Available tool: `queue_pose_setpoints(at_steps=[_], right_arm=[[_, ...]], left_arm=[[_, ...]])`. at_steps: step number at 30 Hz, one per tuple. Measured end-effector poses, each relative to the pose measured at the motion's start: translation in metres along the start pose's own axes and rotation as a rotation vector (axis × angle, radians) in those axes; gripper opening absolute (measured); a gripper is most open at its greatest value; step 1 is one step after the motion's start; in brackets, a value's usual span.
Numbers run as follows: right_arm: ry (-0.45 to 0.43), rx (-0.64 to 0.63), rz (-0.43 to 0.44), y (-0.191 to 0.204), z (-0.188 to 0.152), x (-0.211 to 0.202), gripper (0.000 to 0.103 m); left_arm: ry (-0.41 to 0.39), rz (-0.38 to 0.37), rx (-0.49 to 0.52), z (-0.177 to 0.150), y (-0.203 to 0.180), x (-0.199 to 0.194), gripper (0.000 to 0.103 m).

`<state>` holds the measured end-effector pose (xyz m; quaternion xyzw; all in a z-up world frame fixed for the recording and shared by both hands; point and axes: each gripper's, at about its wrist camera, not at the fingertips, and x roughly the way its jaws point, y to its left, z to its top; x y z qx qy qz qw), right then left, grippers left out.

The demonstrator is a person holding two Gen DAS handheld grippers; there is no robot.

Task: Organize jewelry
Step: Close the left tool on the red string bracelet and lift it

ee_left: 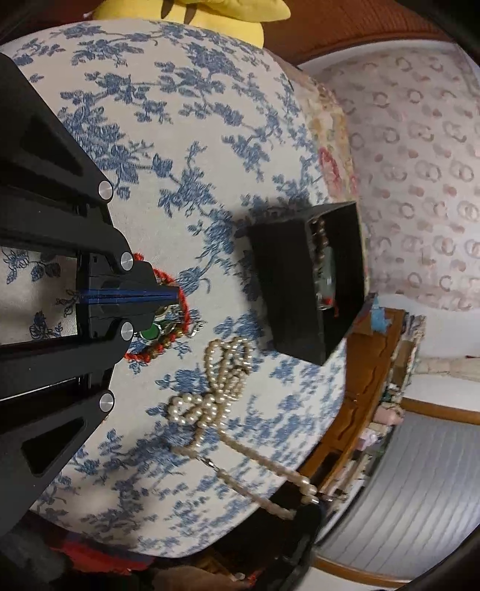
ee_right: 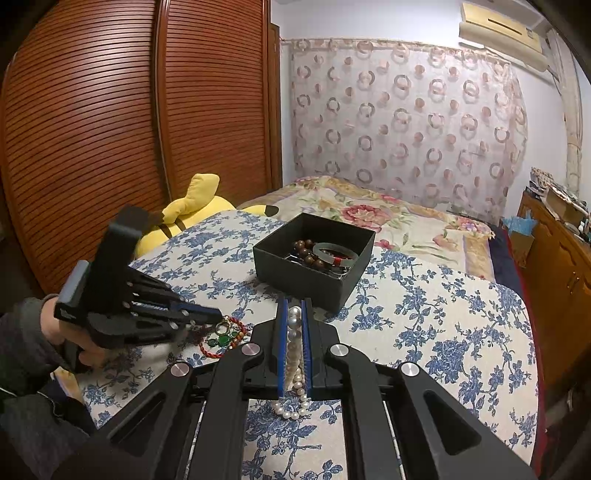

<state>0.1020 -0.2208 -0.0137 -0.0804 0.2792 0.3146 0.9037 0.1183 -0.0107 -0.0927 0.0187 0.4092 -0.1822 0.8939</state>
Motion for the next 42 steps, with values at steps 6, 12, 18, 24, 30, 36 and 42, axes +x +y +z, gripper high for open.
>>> queue_pose_setpoints(at_steps=[6, 12, 18, 24, 30, 36, 42], right_arm=[[-0.001, -0.003, 0.003, 0.001, 0.0, 0.0, 0.008], [0.006, -0.004, 0.004, 0.004, 0.0, 0.003, 0.008], [0.013, -0.002, 0.0, 0.003, -0.001, 0.004, 0.008], [0.014, -0.001, -0.001, 0.002, -0.001, 0.004, 0.008], [0.014, 0.0, -0.003, 0.002, -0.001, 0.004, 0.008], [0.016, 0.0, -0.005, 0.0, -0.003, 0.004, 0.008], [0.017, 0.0, -0.005, 0.001, -0.002, 0.005, 0.008]], left_arm=[[-0.028, 0.006, -0.015, 0.005, 0.006, -0.017, 0.0], [-0.001, 0.037, 0.017, 0.0, 0.0, -0.007, 0.045], [0.03, 0.023, 0.021, -0.001, -0.003, 0.007, 0.004], [0.044, 0.039, 0.037, 0.003, -0.003, 0.017, 0.004], [0.052, 0.038, 0.058, 0.006, -0.004, 0.022, 0.005], [0.062, 0.039, 0.087, 0.013, -0.008, 0.029, 0.016], [0.062, 0.047, 0.109, 0.017, -0.011, 0.032, 0.016]])
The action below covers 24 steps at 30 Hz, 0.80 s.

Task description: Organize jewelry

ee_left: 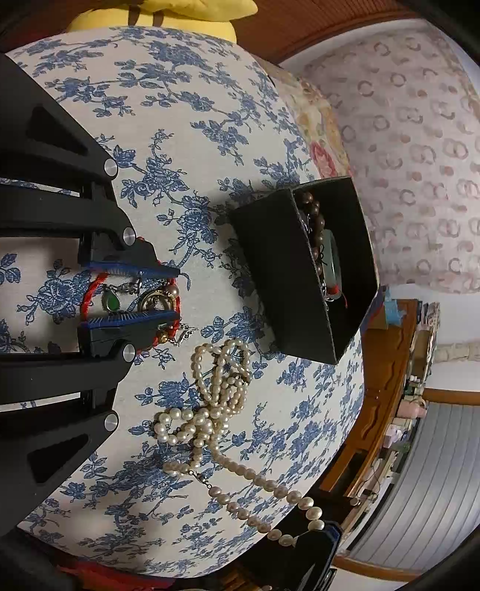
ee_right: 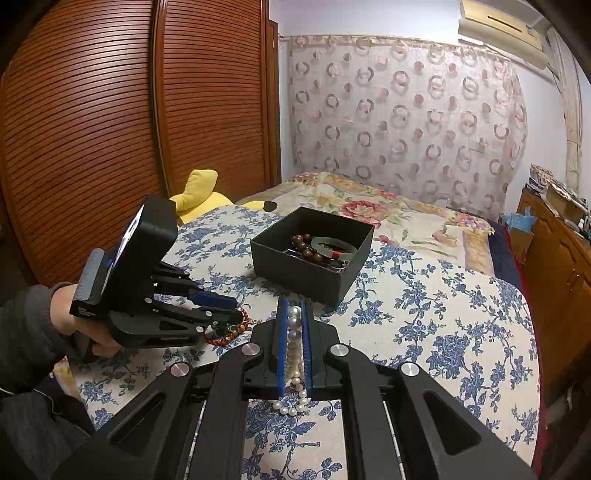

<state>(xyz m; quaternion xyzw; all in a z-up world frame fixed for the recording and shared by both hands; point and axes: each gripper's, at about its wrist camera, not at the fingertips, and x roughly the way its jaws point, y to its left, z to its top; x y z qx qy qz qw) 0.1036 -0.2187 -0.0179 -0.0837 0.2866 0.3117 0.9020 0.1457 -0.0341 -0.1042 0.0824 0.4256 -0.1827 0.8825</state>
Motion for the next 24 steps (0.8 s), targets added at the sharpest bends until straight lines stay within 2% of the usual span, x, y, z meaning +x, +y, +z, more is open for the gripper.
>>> queue_pose_setpoints(at_steps=[2, 5, 6, 16, 24], right_arm=[[0.001, 0.001, -0.001, -0.001, -0.001, 0.0, 0.008], [0.001, 0.003, -0.001, -0.002, -0.002, 0.0, 0.008], [0.002, 0.002, -0.002, -0.002, -0.002, 0.0, 0.008], [-0.005, -0.001, -0.002, -0.003, -0.002, -0.001, 0.008], [-0.058, -0.022, 0.001, 0.002, 0.023, -0.013, 0.008]], left_arm=[[-0.004, -0.008, 0.008, 0.0, 0.0, 0.0, 0.008], [-0.012, -0.01, 0.011, -0.001, -0.001, -0.002, 0.007], [-0.019, -0.016, 0.006, -0.001, -0.001, -0.003, 0.003], [-0.097, -0.048, -0.075, -0.003, 0.014, -0.034, 0.003], [-0.168, -0.039, -0.09, 0.014, 0.019, -0.06, 0.003]])
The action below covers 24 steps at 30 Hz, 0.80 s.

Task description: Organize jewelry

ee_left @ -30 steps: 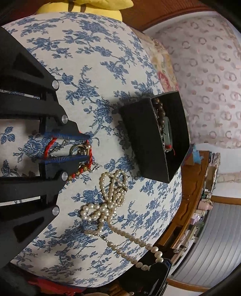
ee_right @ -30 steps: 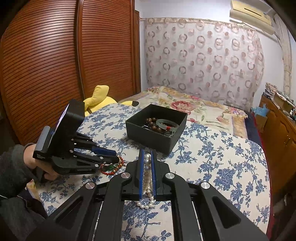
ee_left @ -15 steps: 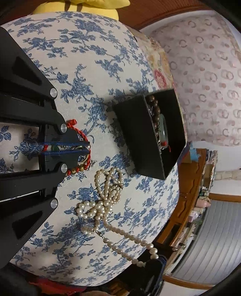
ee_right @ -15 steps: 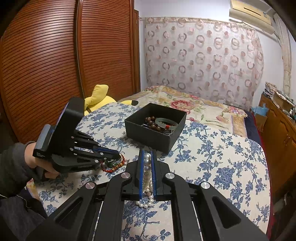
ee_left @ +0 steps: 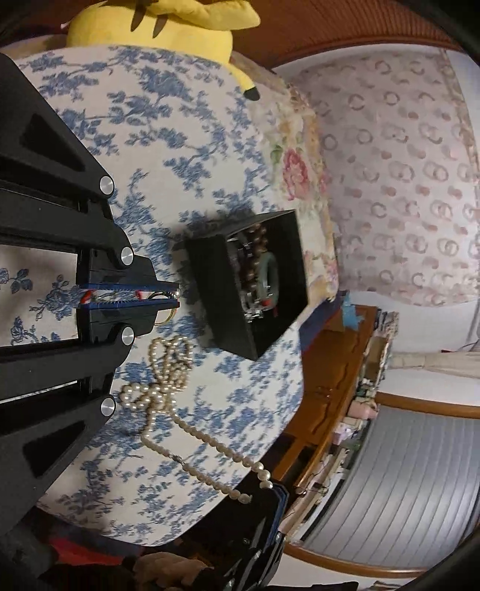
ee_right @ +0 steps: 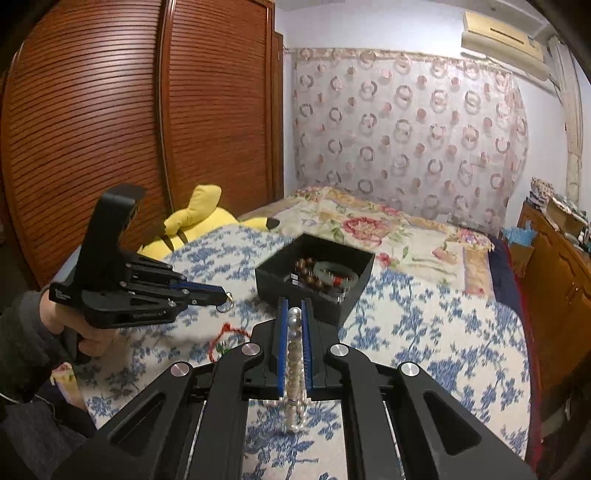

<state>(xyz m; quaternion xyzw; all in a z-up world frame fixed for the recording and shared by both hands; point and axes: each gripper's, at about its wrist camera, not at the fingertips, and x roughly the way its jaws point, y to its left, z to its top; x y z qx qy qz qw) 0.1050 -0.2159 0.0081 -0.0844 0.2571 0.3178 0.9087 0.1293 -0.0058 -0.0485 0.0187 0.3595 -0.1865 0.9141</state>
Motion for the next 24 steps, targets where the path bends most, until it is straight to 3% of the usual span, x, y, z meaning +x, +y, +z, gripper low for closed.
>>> queue_pose_setpoints(at_steps=[13, 24], right_arm=[[-0.111, -0.063, -0.008, -0.006, 0.072, -0.009, 0.008], [-0.187, -0.074, -0.004, -0.03, 0.136, 0.014, 0.008]], left_arm=[[-0.054, 0.026, -0.01, 0.043, 0.014, 0.01, 0.003], [-0.031, 0.039, -0.025, 0.069, 0.03, 0.051, 0.003]])
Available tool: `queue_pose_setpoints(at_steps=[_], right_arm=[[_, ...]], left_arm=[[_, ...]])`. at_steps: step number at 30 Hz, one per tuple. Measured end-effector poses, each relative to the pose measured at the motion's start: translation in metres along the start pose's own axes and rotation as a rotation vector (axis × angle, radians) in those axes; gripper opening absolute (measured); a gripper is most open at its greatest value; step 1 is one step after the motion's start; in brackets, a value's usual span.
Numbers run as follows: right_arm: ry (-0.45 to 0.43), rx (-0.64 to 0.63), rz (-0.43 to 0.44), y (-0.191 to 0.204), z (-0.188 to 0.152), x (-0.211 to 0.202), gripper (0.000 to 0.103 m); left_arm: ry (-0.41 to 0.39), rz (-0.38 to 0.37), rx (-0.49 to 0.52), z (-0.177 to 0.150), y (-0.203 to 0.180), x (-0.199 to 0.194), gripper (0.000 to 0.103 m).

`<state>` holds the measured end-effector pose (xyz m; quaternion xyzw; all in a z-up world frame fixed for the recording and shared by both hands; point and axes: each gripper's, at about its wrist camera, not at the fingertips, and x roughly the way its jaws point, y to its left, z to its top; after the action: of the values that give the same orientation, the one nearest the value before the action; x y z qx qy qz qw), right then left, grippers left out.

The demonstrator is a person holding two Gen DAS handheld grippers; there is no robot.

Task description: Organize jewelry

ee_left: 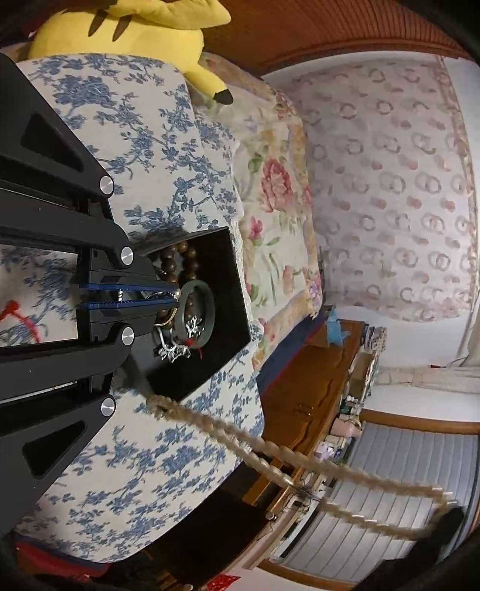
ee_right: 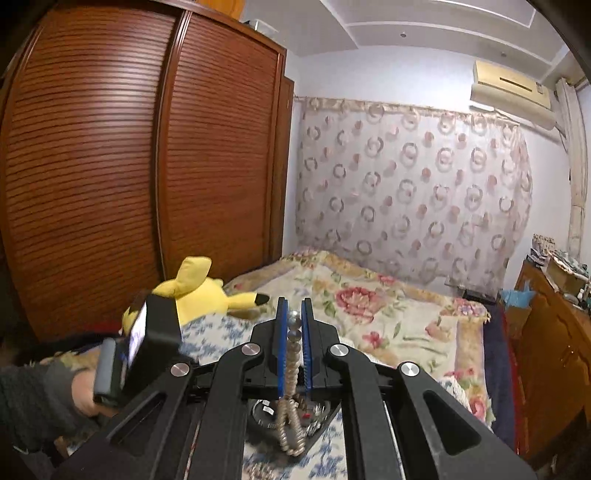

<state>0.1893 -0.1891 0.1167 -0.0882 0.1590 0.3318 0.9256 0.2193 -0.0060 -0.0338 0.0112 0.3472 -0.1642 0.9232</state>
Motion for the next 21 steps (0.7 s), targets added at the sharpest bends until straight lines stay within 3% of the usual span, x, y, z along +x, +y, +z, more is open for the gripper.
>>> queue_pose_setpoints(at_steps=[7, 17, 21], right_arm=[[0.0, 0.01, 0.017, -0.012, 0.009, 0.018, 0.008], [0.12, 0.021, 0.033, -0.018, -0.03, 0.064, 0.008], [0.162, 0.041, 0.05, -0.02, -0.042, 0.077, 0.008]], left_arm=[[0.04, 0.0, -0.006, -0.003, 0.007, 0.025, 0.003], [0.046, 0.011, -0.025, -0.003, 0.009, 0.028, 0.004], [0.032, 0.016, -0.027, -0.003, 0.01, 0.019, 0.019]])
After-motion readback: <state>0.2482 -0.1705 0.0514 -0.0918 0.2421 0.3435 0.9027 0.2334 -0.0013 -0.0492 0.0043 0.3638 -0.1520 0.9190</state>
